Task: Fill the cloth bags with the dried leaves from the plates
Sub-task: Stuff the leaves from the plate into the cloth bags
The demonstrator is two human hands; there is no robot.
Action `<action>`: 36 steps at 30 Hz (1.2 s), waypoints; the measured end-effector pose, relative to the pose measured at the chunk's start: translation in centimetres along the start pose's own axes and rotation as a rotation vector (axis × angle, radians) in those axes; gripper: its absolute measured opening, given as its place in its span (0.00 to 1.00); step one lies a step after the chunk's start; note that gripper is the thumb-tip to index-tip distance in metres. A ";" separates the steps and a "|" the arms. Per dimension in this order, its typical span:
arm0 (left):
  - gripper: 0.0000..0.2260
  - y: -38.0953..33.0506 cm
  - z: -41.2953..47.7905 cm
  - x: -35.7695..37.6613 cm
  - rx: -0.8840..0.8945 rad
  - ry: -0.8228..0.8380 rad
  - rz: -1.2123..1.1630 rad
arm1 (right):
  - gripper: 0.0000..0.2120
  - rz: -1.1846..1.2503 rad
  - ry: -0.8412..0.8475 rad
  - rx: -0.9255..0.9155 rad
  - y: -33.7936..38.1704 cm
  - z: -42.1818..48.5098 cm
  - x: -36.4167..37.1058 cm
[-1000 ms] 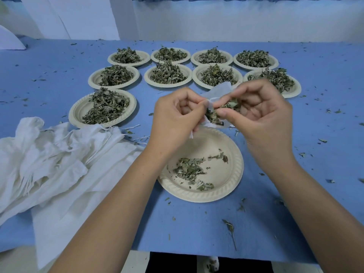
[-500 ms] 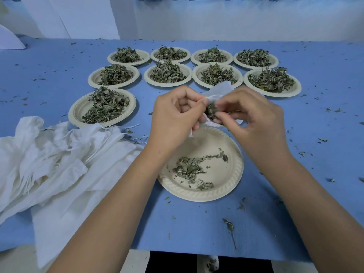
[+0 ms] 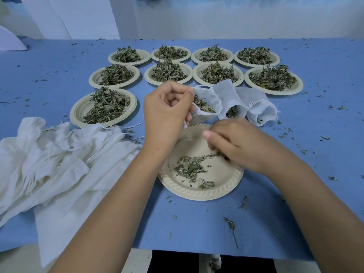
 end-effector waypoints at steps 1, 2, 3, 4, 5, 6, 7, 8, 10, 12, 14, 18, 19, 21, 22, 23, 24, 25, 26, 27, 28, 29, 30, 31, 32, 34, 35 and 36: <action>0.05 0.0 0.0 0.0 0.001 0.005 0.004 | 0.34 -0.019 0.056 -0.005 0.3 0.0 0.2; 0.05 0.0 0.0 0.0 0.002 0.006 0.005 | 0.35 0.054 0.092 0.011 0.4 0.0 0.3; 0.05 0.0 0.0 0.0 0.000 0.005 0.006 | 0.35 0.205 0.138 0.050 0.4 -0.1 0.4; 0.05 0.0 0.0 0.0 -0.001 0.003 0.007 | 0.33 0.377 0.200 0.100 0.5 -0.3 0.4; 0.05 0.0 0.0 0.0 -0.003 0.002 0.010 | 0.32 0.521 0.252 0.127 0.7 -0.5 0.4; 0.05 0.0 0.0 0.0 -0.003 0.003 0.011 | 0.30 0.602 0.252 0.128 0.9 -0.6 0.3; 0.05 -0.1 0.0 0.0 -0.003 0.005 0.011 | 0.29 0.634 0.207 0.115 1.0 -0.6 0.2; 0.05 -0.1 0.0 0.0 -0.003 0.006 0.011 | 0.28 0.617 0.134 0.098 1.2 -0.6 0.0; 0.06 0.0 0.1 -0.1 -0.001 0.003 0.010 | 0.30 0.525 0.022 0.074 1.3 -0.5 -0.4; 0.06 0.0 0.1 -0.1 0.000 0.002 0.011 | 0.30 0.550 0.111 0.090 1.5 -0.6 -0.6; 0.06 0.0 0.0 0.0 0.002 0.006 0.014 | 0.29 0.665 0.341 0.091 2.1 -0.8 -0.1; 0.06 -0.1 0.1 0.0 0.001 0.004 -0.001 | 0.12 0.813 0.400 0.061 2.7 -0.6 0.7; 0.06 0.0 0.1 0.0 -0.002 0.002 -0.005 | 0.06 0.800 0.320 0.052 2.6 -0.5 0.5; 0.06 -0.1 0.1 0.0 -0.008 0.000 -0.008 | 0.08 0.602 0.178 -0.004 2.4 -0.2 0.4; 0.06 -0.1 0.1 0.1 -0.011 -0.001 -0.007 | 0.12 0.462 0.163 -0.043 2.3 -0.1 0.4; 0.06 -0.1 0.1 0.1 -0.012 -0.002 -0.006 | 0.17 0.359 0.192 -0.078 2.3 -0.1 0.6; 0.05 -0.1 0.0 0.2 -0.011 0.000 -0.004 | 0.22 0.303 0.253 -0.109 2.5 -0.1 0.8; 0.05 -0.1 0.0 0.1 -0.008 0.002 -0.003 | 0.24 0.283 0.314 -0.137 2.7 -0.1 1.1; 0.05 -0.1 0.0 0.1 -0.004 0.004 -0.003 | 0.24 0.282 0.354 -0.163 2.9 -0.1 1.4; 0.05 0.0 0.1 0.1 -0.001 0.003 -0.004 | 0.23 0.291 0.370 -0.190 3.1 -0.1 1.7; 0.05 0.0 0.1 0.1 0.001 0.002 -0.005 | 0.22 0.303 0.371 -0.216 3.3 -0.1 1.9; 0.05 0.0 0.0 0.1 0.001 0.001 -0.005 | 0.19 0.311 0.366 -0.238 3.4 0.0 2.0; 0.05 0.0 0.0 0.1 0.001 0.002 -0.002 | 0.17 0.317 0.356 -0.256 3.5 0.2 2.1; 0.05 -0.1 0.0 0.1 0.001 0.003 0.002 | 0.15 0.320 0.340 -0.272 3.6 0.2 2.1; 0.05 -0.1 0.0 0.1 0.001 0.004 0.005 | 0.13 0.323 0.323 -0.287 3.6 0.3 2.2; 0.05 0.0 0.0 0.1 0.001 0.007 0.004 | 0.11 0.322 0.289 -0.314 3.7 0.2 2.4; 0.05 0.0 0.0 0.0 0.001 0.009 0.002 | 0.10 0.319 0.264 -0.325 3.8 0.1 2.5; 0.06 0.1 0.0 0.0 0.001 0.009 0.002 | 0.10 0.313 0.234 -0.333 3.8 0.0 2.6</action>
Point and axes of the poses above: each hand's wrist, its own z-axis towards the middle knuckle, its own x-axis out of the palm, y = z × x, the point moved 1 cm from there along z, towards the middle knuckle, and after that the axes turned 3 degrees about -z, right-handed, at the moved point
